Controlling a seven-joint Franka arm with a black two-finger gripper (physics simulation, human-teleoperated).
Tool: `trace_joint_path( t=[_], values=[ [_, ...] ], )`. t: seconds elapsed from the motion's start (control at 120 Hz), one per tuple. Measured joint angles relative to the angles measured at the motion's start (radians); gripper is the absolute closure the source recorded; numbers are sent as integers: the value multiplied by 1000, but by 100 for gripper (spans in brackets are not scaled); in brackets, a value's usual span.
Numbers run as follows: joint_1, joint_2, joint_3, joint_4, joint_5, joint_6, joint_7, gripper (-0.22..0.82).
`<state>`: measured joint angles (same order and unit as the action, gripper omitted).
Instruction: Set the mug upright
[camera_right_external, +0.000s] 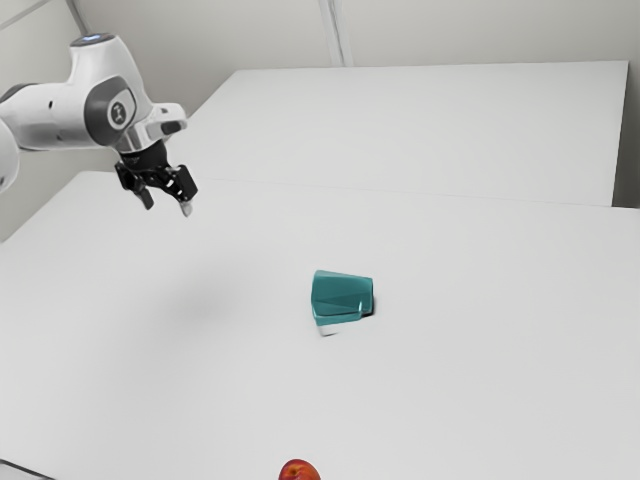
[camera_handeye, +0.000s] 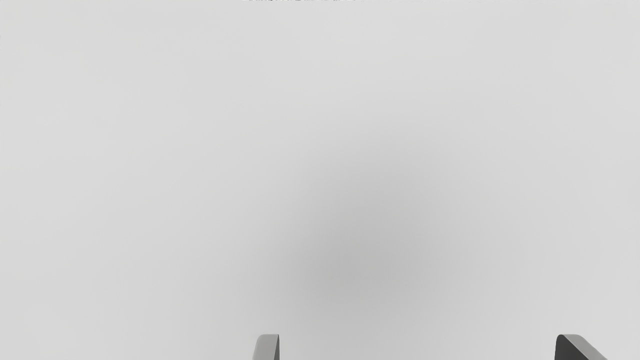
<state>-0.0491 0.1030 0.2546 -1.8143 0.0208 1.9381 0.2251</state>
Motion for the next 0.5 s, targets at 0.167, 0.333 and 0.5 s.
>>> trace_joint_path(
  t=[0.167, 0.333, 0.5],
  values=[
    [5, -62, 12, -104, -94, 39, 6, 0],
    [57, -94, 17, -276, -397, 92, 23, 0],
    [42, -92, 87, -368, -575, 136, 35, 0]
  ],
)
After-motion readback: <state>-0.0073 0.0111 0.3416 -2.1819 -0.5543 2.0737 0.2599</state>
